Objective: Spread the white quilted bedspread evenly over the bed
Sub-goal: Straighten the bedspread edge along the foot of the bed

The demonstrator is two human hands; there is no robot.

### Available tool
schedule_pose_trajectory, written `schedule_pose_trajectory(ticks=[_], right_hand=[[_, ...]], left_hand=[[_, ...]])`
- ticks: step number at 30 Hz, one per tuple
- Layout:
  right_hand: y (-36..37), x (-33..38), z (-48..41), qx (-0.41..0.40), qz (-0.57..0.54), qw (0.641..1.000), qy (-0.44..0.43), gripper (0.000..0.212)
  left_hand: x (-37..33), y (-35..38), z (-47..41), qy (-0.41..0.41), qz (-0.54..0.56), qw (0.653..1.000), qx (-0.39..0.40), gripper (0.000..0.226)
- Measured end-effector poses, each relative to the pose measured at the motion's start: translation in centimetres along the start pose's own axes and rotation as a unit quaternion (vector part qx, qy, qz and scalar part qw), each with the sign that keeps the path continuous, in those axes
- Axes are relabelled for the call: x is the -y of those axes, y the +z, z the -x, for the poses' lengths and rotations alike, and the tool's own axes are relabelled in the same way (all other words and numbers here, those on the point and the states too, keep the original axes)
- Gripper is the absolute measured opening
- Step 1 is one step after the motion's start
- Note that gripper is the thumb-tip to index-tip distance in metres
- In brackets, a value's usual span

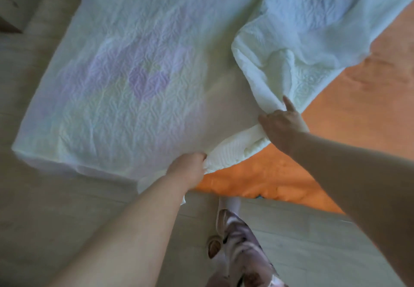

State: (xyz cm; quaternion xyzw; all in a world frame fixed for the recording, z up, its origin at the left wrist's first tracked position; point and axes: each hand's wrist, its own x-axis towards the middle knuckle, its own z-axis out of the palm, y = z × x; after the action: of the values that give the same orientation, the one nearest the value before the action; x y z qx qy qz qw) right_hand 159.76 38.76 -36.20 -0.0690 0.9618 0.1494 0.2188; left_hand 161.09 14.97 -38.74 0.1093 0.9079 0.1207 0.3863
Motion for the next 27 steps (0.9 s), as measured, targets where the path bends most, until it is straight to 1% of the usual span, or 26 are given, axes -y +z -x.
schedule_pose_trajectory(ticks=[3,6,11,13,15,18,22,24,27], right_hand=[[1.5,0.1,3.8,-0.018,-0.01,0.999,0.031,0.036],[3.3,0.3,7.5,-0.021,-0.025,0.998,0.055,0.033],[6.2,1.6,12.4,0.018,-0.058,0.996,0.072,0.033],[7.3,2.3,13.9,0.032,-0.075,0.993,0.083,0.032],[8.2,2.8,14.7,0.027,-0.091,0.991,0.095,0.029],[9.3,2.7,15.1,0.042,-0.092,0.99,0.094,0.026],[11.5,3.3,14.9,0.076,-0.106,0.988,0.078,0.03],[12.8,3.9,15.0,0.071,-0.121,0.987,0.075,0.031],[14.3,4.7,16.0,0.049,-0.137,0.987,0.061,0.033]], left_hand=[[-0.9,1.2,1.8,0.02,-0.036,0.999,-0.03,0.021],[-2.0,2.5,3.3,0.034,-0.083,0.995,-0.053,0.023],[-2.8,4.2,3.9,0.043,-0.119,0.989,-0.074,0.029],[-3.2,4.9,4.1,0.037,-0.125,0.989,-0.076,0.035],[-3.4,5.7,4.1,0.034,-0.13,0.988,-0.076,0.037],[-3.4,7.1,3.8,0.02,-0.128,0.989,-0.073,0.03],[-2.9,8.7,2.6,0.025,-0.142,0.986,-0.086,0.034],[-2.9,9.2,2.3,0.018,-0.14,0.989,-0.054,0.034],[-2.3,11.5,2.9,0.007,-0.141,0.988,0.062,0.034]])
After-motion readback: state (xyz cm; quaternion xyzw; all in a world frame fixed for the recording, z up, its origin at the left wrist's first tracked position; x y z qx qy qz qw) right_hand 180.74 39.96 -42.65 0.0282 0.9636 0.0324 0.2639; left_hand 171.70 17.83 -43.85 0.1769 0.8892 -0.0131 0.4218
